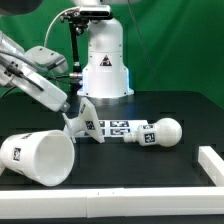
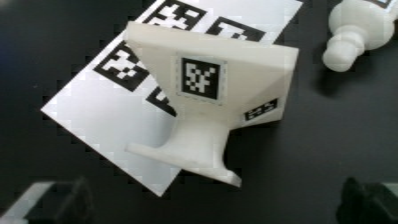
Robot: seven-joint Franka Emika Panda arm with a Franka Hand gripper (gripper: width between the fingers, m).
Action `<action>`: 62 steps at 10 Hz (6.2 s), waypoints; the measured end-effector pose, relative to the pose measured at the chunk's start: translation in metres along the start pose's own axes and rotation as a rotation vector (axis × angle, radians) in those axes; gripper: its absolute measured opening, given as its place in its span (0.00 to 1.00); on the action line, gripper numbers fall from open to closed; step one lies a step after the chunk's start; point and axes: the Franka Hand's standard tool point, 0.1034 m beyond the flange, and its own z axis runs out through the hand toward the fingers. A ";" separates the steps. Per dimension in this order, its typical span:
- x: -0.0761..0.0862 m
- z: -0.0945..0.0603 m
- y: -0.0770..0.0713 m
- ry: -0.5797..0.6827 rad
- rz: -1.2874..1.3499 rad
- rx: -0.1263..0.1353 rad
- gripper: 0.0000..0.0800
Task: Assemble lamp
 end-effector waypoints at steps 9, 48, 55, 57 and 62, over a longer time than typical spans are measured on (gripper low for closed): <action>0.015 0.013 0.033 -0.363 0.103 -0.023 0.87; 0.018 0.030 0.025 -0.238 0.038 0.011 0.87; 0.022 0.026 0.024 -0.215 0.148 0.074 0.87; 0.022 0.027 0.024 -0.215 0.149 0.074 0.87; 0.028 0.025 0.024 -0.207 0.168 0.200 0.87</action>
Offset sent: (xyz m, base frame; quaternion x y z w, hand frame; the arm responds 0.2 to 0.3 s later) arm 0.0086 -0.0017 0.0014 0.0168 -0.0422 -0.0055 0.9990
